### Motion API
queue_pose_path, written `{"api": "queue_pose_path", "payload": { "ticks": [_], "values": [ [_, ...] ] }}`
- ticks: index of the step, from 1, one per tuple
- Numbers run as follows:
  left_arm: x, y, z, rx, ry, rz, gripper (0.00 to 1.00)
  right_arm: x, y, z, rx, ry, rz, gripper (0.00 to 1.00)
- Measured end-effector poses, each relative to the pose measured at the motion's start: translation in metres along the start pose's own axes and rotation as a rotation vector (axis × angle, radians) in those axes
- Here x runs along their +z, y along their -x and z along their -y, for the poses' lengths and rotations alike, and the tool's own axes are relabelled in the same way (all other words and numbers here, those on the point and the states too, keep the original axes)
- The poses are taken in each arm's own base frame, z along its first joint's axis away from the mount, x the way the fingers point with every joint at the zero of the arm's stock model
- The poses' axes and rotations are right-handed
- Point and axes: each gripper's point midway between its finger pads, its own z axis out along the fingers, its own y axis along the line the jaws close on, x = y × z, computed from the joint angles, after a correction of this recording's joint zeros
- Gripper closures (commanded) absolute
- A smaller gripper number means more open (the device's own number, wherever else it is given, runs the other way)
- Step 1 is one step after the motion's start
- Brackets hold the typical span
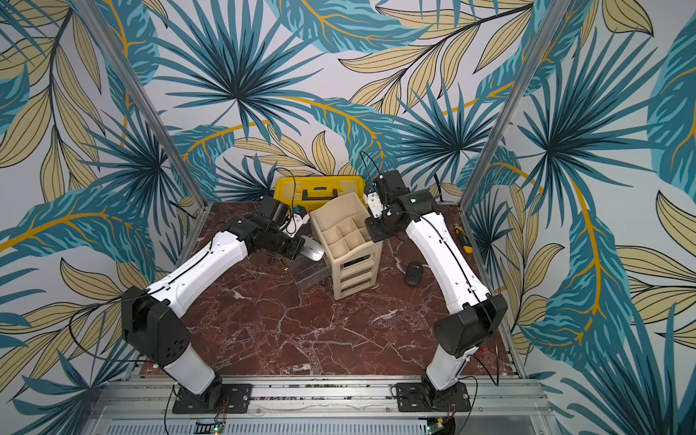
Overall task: Take the mice out of the drawer
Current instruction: Adjust the mouse in the drawer.
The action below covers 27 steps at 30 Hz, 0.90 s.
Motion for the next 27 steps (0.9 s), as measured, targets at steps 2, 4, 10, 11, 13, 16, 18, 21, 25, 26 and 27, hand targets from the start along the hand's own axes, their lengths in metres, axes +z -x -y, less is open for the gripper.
{"api": "queue_pose_path", "payload": {
  "ticks": [2,4,10,11,13,16,18,21,25,26,27],
  "values": [
    [-0.003,-0.002,0.002,-0.004,-0.007,0.006,1.00,0.000,0.000,0.000,0.000,0.000,0.000,1.00],
    [-0.005,0.000,0.004,-0.007,-0.018,0.019,1.00,0.000,0.000,0.000,0.000,0.000,0.000,1.00],
    [-0.011,0.018,0.010,-0.002,-0.050,0.096,1.00,0.000,0.000,0.000,0.000,0.000,0.000,1.00],
    [-0.011,0.020,0.011,0.000,-0.053,0.104,1.00,0.000,0.000,0.000,0.000,0.000,0.000,1.00],
    [-0.010,0.025,0.012,0.002,-0.059,0.118,1.00,0.000,0.000,0.000,0.000,0.000,0.000,1.00],
    [-0.003,0.029,0.010,-0.001,-0.067,0.128,1.00,0.000,0.000,0.000,0.000,0.000,0.000,1.00],
    [0.003,0.031,0.008,-0.007,-0.071,0.129,1.00,0.000,0.000,0.000,0.000,0.000,0.000,1.00],
    [0.010,0.035,0.003,-0.018,-0.081,0.139,1.00,0.000,0.000,0.000,0.000,0.000,0.001,1.00],
    [0.011,0.044,0.002,-0.026,-0.097,0.175,1.00,0.000,0.000,0.000,0.000,0.000,0.001,1.00],
    [0.010,0.046,0.002,-0.026,-0.100,0.183,1.00,0.000,0.000,0.000,0.000,0.000,0.001,1.00],
    [0.010,0.048,0.002,-0.026,-0.104,0.191,1.00,0.000,0.000,0.000,0.000,0.000,0.000,1.00]
  ]
}}
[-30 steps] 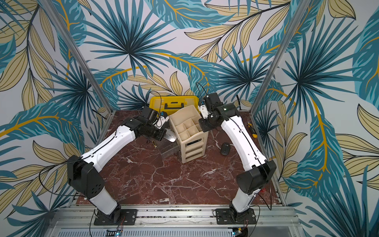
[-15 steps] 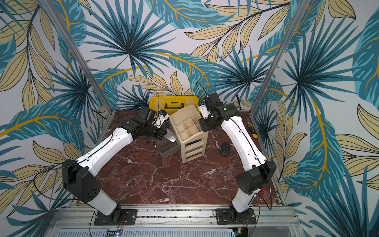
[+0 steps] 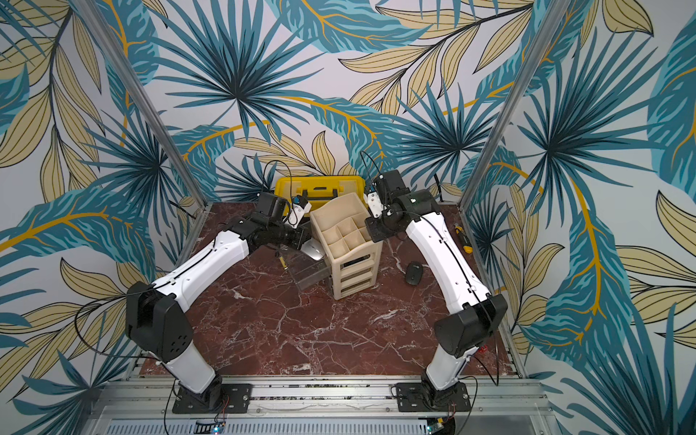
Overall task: Take the mice out of the drawer
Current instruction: Adjust the mouse in the drawer.
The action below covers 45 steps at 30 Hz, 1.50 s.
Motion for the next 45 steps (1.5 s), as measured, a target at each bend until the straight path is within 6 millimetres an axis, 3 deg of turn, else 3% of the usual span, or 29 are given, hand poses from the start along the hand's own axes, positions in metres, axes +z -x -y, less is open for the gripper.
{"api": "queue_pose_path", "payload": {
  "ticks": [7,14,24,41,43,45],
  "values": [
    [0.002,0.013,0.007,0.008,-0.045,0.049,1.00,0.000,0.000,0.000,0.000,0.000,0.000,1.00],
    [0.021,0.000,0.006,-0.015,-0.077,0.001,1.00,0.000,0.000,0.000,0.000,0.000,0.000,1.00],
    [0.021,-0.003,0.006,-0.021,-0.079,-0.016,1.00,0.000,0.000,0.000,0.000,0.000,0.000,1.00],
    [-0.005,-0.028,0.006,-0.034,-0.031,-0.082,1.00,0.000,0.001,0.000,-0.001,0.000,0.006,1.00],
    [-0.010,-0.024,0.007,-0.029,-0.025,-0.066,1.00,0.000,0.002,0.000,-0.001,-0.002,0.007,0.90],
    [-0.017,-0.017,0.009,-0.022,-0.025,-0.032,1.00,0.000,0.002,0.002,0.000,-0.015,0.009,0.66]
  ]
}}
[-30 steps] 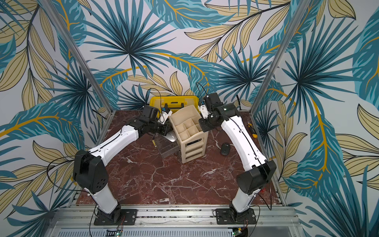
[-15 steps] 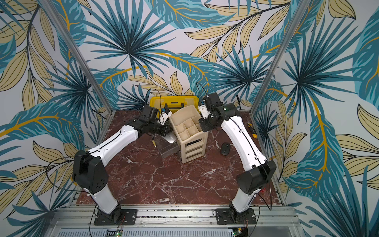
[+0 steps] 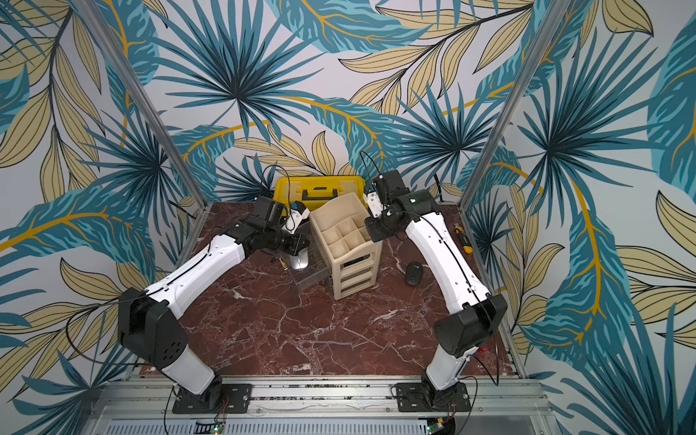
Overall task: Take the mice out of the drawer
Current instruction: Adjust the mouse in the drawer.
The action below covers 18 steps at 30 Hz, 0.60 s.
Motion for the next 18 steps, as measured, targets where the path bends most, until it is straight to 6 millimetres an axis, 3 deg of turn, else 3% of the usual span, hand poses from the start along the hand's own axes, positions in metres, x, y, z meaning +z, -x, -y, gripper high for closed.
{"api": "queue_pose_path", "payload": {
  "ticks": [2,3,4,5,7,10,13,17,18],
  "values": [
    [-0.012,0.012,0.004,0.007,-0.002,0.059,1.00,0.000,0.005,0.006,0.004,-0.037,0.019,0.32],
    [-0.021,0.020,0.007,0.015,0.001,0.102,0.96,-0.002,0.009,0.010,0.010,-0.058,0.037,0.24],
    [-0.031,0.030,0.010,0.022,0.005,0.155,0.78,-0.004,0.011,0.014,0.012,-0.078,0.050,0.22],
    [-0.042,0.039,0.012,0.033,0.012,0.204,0.72,-0.007,0.014,0.016,0.014,-0.090,0.062,0.22],
    [-0.071,0.059,0.017,0.044,0.028,0.314,0.46,-0.020,0.025,0.020,0.019,-0.105,0.109,0.21],
    [-0.107,0.079,0.013,0.046,0.073,0.429,0.38,-0.051,0.053,0.021,0.033,-0.110,0.222,0.21],
    [-0.126,0.089,-0.010,0.016,0.149,0.469,0.33,-0.077,0.073,0.008,0.023,-0.093,0.312,0.21],
    [-0.129,0.080,-0.041,-0.038,0.242,0.434,0.03,-0.087,0.089,-0.043,-0.051,-0.013,0.357,0.20],
    [-0.129,0.076,-0.048,-0.050,0.262,0.419,0.00,-0.085,0.094,-0.059,-0.070,0.012,0.361,0.21]
  ]
}}
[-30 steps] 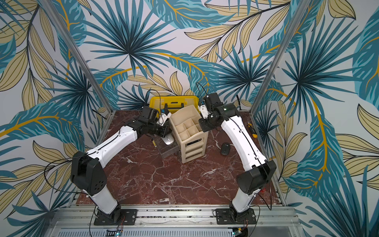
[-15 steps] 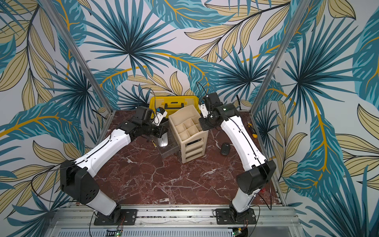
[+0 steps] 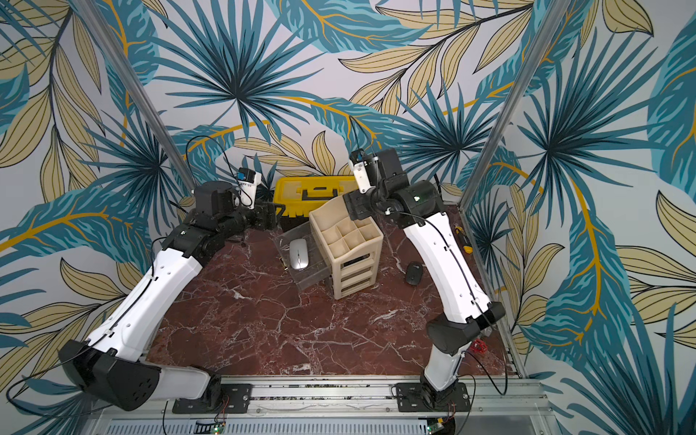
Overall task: Take the mice out of the drawer
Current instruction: Adjust the mouse in the drawer, then pick up the mouse from the drawer.
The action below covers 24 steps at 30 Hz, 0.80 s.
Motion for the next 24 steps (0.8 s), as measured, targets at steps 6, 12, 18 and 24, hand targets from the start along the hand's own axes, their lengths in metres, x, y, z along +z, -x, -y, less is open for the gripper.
{"api": "queue_pose_path", "payload": {
  "ticks": [6,12,18,24],
  "values": [
    [-0.011,-0.007,-0.035,-0.056,0.089,-0.027,0.00,0.044,-0.014,-0.081,-0.052,0.123,-0.083,0.25],
    [-0.011,-0.023,-0.059,-0.124,0.113,-0.061,0.00,0.079,-0.037,-0.125,-0.036,0.166,-0.167,0.33],
    [0.022,-0.065,-0.070,-0.181,0.115,-0.189,0.00,0.084,-0.047,-0.150,-0.006,0.206,-0.188,0.34],
    [0.030,-0.086,-0.071,-0.224,0.103,-0.240,0.00,0.084,-0.056,-0.171,0.002,0.233,-0.209,0.34]
  ]
}}
